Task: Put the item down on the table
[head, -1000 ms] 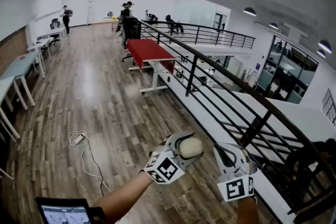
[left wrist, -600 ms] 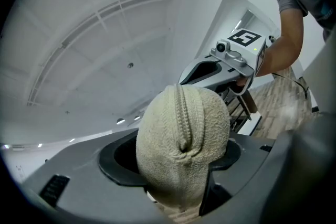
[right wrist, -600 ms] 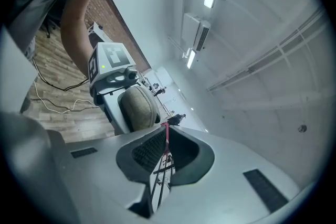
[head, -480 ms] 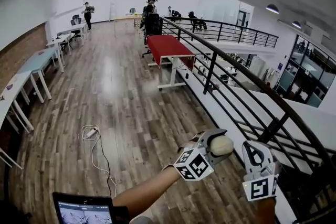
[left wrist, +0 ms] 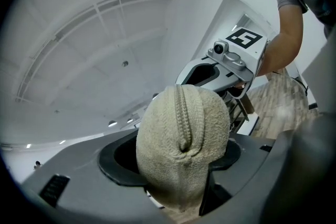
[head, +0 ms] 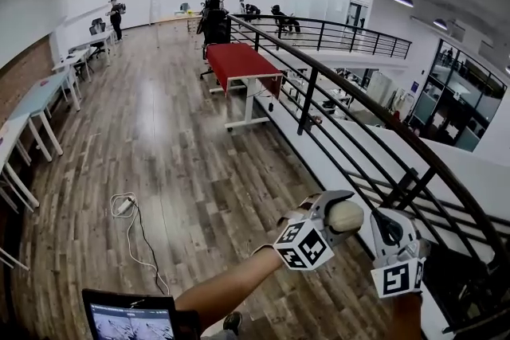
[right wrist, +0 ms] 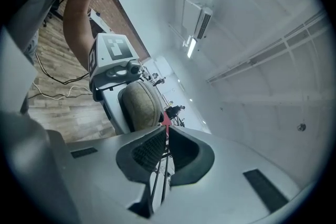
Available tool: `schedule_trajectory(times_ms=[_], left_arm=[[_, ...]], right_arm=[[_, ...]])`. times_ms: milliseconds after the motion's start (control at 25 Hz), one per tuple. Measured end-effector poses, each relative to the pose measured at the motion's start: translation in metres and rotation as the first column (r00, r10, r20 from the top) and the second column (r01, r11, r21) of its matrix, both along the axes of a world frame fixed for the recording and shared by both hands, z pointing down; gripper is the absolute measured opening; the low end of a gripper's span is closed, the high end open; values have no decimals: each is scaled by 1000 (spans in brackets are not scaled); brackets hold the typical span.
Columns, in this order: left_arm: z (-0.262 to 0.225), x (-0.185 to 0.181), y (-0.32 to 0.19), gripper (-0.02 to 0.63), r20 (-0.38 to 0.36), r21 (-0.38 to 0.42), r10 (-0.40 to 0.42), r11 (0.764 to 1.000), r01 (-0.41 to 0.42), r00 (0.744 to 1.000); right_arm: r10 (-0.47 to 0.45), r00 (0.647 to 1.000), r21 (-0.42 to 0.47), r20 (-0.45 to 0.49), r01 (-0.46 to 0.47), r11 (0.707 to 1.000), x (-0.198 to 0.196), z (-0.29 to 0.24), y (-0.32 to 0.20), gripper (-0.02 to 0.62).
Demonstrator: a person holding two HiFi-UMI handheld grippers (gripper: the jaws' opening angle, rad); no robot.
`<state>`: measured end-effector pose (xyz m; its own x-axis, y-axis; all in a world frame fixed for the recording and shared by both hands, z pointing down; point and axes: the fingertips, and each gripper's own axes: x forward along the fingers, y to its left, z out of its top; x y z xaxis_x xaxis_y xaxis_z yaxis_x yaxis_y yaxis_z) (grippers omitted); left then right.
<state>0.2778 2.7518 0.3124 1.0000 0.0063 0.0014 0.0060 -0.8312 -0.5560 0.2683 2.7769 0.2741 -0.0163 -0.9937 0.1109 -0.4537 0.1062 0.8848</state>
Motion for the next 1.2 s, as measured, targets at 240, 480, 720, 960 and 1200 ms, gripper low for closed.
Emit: schedule_trajectory(times_ms=[240,480,720,960,1200], left_arm=[[-13,24,-66,307,-14,17,37,999,-37,999],[-7,45,-107,307,-18,21,65,998,-64,998],[-4,82,-134,307,-6,7,79,997,-79,997],[4,145,-165,307,18,-6,53,999,-53,998],[-2,211,-170,307,20,-4,17,1000,-17,1000]], right_arm=[[30,1000,8,-5,-30,1000,20,-9,-71,6],[70,998,6,2,-70,998,41,0,-112,6],[76,997,2,11,-76,997,74,-4,-141,6],[56,998,-8,25,-56,998,143,3,-173,6],[29,999,1,37,-29,1000,212,-4,-175,6]])
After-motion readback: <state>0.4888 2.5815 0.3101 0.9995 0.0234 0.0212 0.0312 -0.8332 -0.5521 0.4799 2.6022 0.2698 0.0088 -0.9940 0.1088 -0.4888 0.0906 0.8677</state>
